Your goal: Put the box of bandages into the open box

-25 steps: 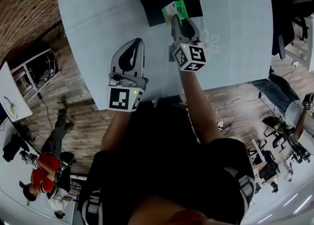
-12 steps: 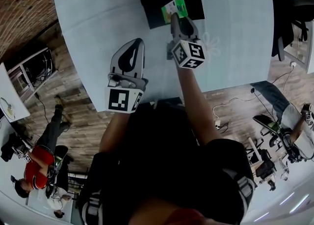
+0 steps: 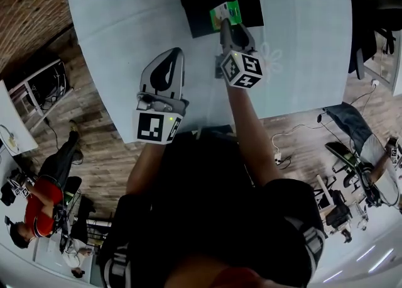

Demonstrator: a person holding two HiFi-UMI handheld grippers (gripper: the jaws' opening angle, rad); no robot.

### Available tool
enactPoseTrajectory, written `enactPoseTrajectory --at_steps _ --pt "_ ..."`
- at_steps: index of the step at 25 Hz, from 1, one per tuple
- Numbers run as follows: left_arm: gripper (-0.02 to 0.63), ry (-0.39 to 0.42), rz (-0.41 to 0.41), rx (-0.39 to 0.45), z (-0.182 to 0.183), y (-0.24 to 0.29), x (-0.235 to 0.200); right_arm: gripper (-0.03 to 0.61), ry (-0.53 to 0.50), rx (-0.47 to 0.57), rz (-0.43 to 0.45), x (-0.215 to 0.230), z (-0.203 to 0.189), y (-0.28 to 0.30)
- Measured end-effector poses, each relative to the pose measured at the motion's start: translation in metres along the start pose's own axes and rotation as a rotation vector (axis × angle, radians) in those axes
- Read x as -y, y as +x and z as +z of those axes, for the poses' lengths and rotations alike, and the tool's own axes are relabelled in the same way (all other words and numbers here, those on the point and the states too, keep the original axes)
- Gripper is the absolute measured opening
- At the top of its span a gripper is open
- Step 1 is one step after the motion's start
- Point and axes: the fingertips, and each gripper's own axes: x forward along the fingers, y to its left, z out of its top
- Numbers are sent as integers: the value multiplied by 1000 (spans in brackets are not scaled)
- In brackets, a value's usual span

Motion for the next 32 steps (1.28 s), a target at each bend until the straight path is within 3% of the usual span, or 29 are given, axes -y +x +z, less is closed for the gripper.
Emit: enactPoseTrajectory --at_steps 21,32 --pt "35 -9 -5 -10 -14 -13 -3 133 -38 -93 -82 29 -25 2" --pt "35 -10 -1 -8 -12 -21 3 206 -55 -147 -103 43 -27 1"
